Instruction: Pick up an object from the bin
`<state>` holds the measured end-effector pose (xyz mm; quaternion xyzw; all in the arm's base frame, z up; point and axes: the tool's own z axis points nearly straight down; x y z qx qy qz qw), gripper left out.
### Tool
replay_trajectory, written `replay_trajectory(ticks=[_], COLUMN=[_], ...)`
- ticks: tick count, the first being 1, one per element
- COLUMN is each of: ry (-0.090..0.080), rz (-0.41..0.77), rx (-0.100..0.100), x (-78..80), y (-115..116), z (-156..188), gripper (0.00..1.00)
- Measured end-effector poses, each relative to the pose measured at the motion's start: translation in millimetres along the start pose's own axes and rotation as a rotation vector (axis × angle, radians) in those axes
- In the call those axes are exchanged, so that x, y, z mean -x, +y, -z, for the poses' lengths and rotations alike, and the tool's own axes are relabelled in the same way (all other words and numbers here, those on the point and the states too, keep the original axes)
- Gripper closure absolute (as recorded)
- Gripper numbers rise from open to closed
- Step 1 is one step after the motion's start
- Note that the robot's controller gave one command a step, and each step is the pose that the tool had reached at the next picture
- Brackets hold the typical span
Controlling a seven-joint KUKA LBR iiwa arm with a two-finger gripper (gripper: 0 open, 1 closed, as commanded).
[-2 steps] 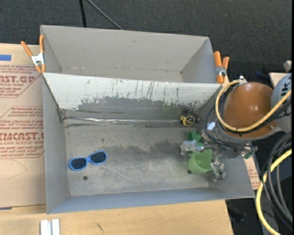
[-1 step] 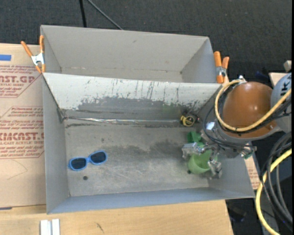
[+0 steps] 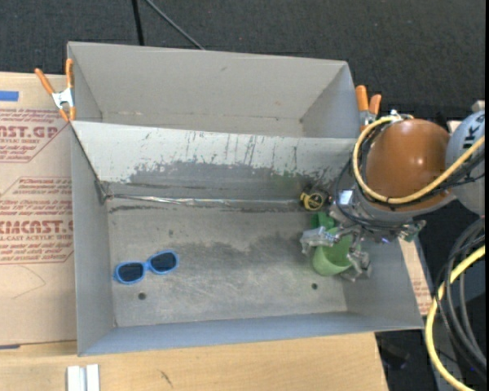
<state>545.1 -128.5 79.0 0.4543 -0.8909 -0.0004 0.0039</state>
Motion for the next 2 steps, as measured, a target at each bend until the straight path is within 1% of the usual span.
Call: replay_trajectory(ticks=[1,2], ry=[-0.010,-0.012], rz=[-0.047,0.043], rx=[-0.012,-0.014], x=[-30.3,-1.9], y=[0,51], z=[109,270], gripper=[1.00,1.00])
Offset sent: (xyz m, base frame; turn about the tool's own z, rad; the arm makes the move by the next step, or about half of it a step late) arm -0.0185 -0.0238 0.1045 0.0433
